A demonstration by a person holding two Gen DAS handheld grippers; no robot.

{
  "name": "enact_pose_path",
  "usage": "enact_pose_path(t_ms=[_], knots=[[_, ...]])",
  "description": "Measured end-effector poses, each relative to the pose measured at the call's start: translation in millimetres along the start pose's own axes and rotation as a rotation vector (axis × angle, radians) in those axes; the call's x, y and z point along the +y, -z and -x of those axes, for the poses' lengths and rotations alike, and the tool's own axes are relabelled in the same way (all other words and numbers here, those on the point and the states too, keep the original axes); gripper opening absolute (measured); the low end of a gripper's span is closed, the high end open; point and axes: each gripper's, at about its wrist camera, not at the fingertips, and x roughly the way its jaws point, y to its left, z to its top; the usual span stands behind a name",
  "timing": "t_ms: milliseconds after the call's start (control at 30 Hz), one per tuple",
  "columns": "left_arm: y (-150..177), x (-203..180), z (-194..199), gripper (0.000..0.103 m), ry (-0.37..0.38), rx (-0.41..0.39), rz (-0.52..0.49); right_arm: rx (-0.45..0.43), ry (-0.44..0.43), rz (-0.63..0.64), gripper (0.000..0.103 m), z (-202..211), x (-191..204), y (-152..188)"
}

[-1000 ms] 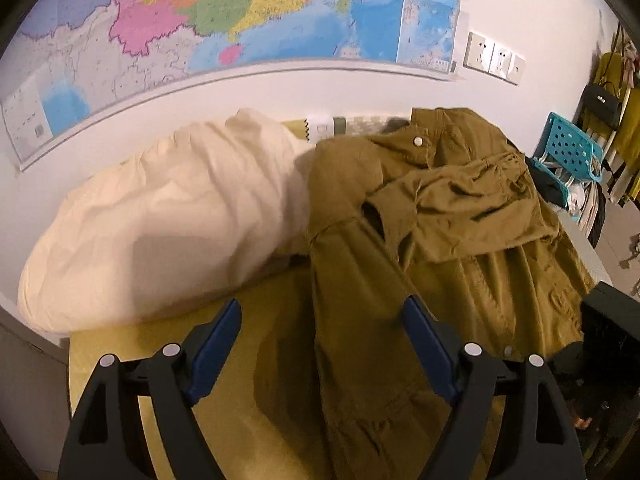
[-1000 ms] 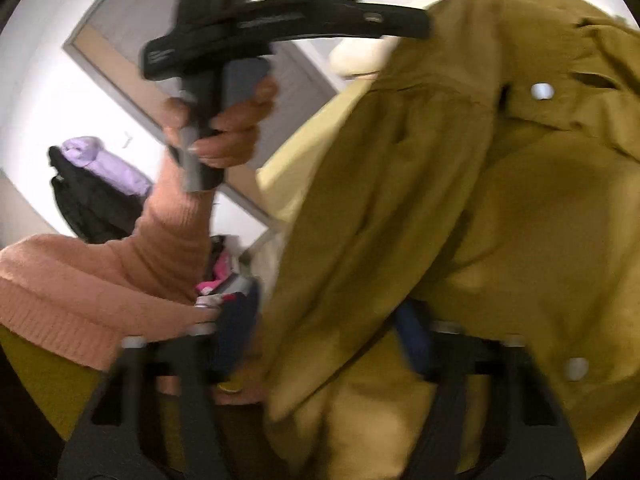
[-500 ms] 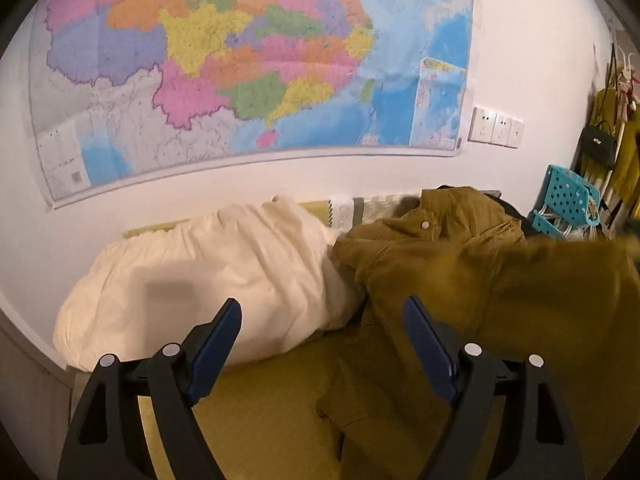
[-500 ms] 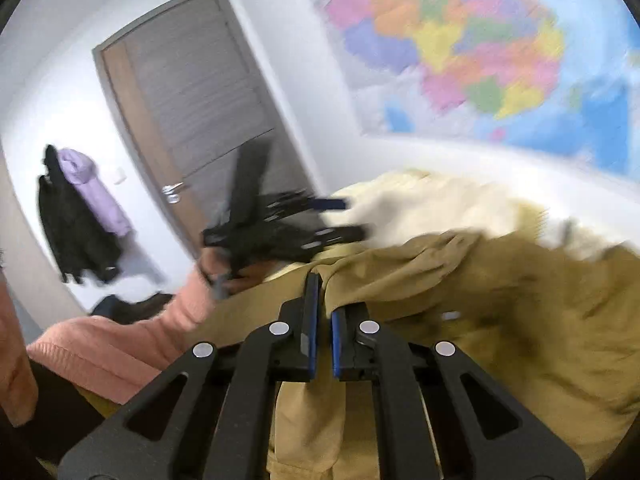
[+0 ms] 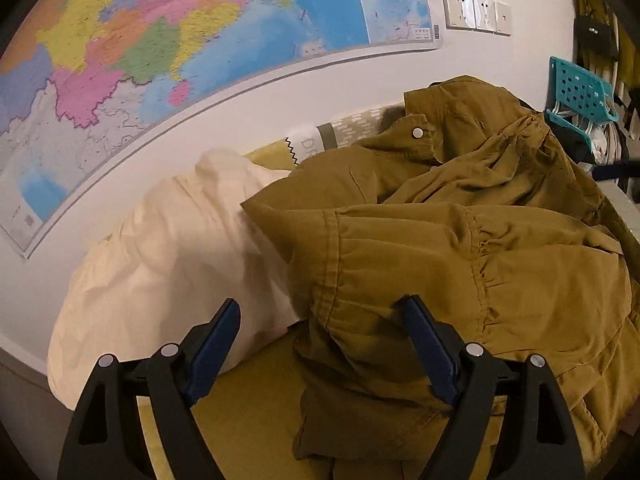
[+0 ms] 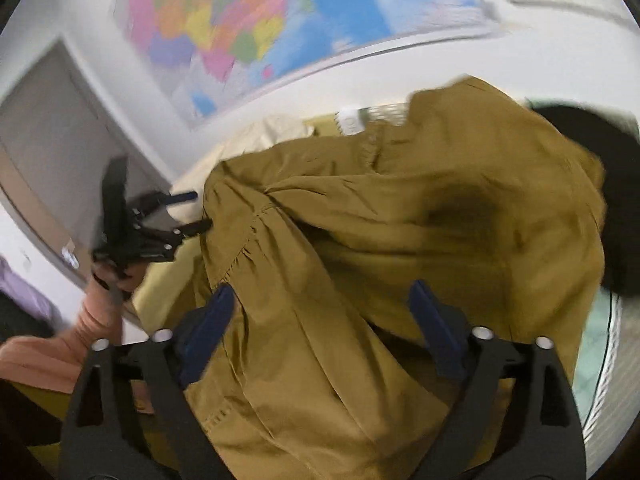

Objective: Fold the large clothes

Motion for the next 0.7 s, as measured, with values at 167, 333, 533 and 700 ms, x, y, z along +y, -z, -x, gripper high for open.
enact_pose_path(t_ms=[167,333,533,700], knots=[[-3.1,3.0,-10.3,0.088,0.019,0.005,0.003,0.072,0.11,-0.016,0.097,-3.2,-16.0,50.7],[-12.0,-2.7,-27.4,0.048,0.009,0.008,0.025,0.164,0.19,0.068,0.055,-28.3,-13.1,73.5],[-31.8,3.9,1.1,0.039,0.015,-0.109,0.115,-0.084,0.218,0.11,0.018,50.5,5.3,32.8],[-56.3,-0.4,6.2,0.061,-0.065,-0.204,0.152,-0.161,0.374,0.107,0.028,71.4,-1.1,-22.9]])
